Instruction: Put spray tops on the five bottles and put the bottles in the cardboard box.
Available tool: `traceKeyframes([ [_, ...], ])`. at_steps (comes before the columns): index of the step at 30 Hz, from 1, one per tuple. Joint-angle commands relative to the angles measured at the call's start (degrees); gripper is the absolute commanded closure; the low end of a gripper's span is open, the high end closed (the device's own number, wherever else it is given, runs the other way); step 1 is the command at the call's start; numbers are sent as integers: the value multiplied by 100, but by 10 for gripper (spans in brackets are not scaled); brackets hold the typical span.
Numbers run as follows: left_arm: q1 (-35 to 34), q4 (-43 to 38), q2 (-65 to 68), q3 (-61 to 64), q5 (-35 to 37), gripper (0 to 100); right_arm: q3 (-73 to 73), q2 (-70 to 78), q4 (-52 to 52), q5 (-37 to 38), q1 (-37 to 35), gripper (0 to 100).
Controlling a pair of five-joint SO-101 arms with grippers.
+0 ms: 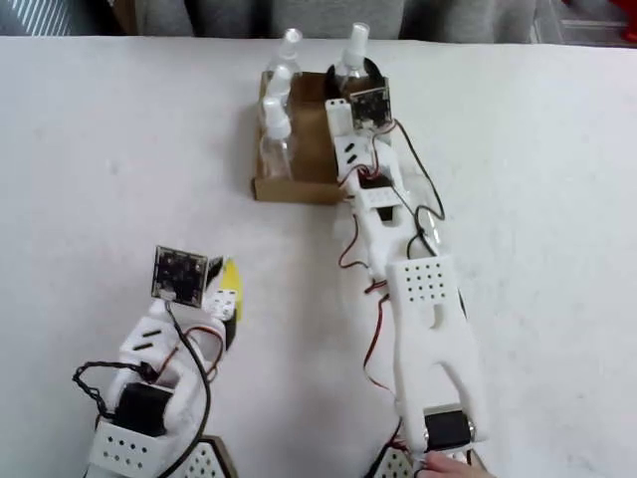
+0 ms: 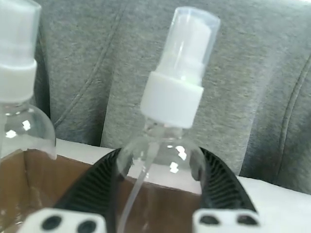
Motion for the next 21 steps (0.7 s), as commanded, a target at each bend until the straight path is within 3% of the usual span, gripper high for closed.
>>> traceKeyframes([
  [1, 31, 26, 13, -9, -44, 939, -290, -127, 180, 35, 75, 837],
  [10, 31, 18, 13, -9, -44, 939, -264, -286, 453, 18, 66, 830],
  [16, 31, 18, 13, -9, -44, 939, -255, -382, 910, 0, 75, 738],
  [21, 22, 18, 13, -9, -44, 939, -273, -400, 1033, -9, 75, 731],
])
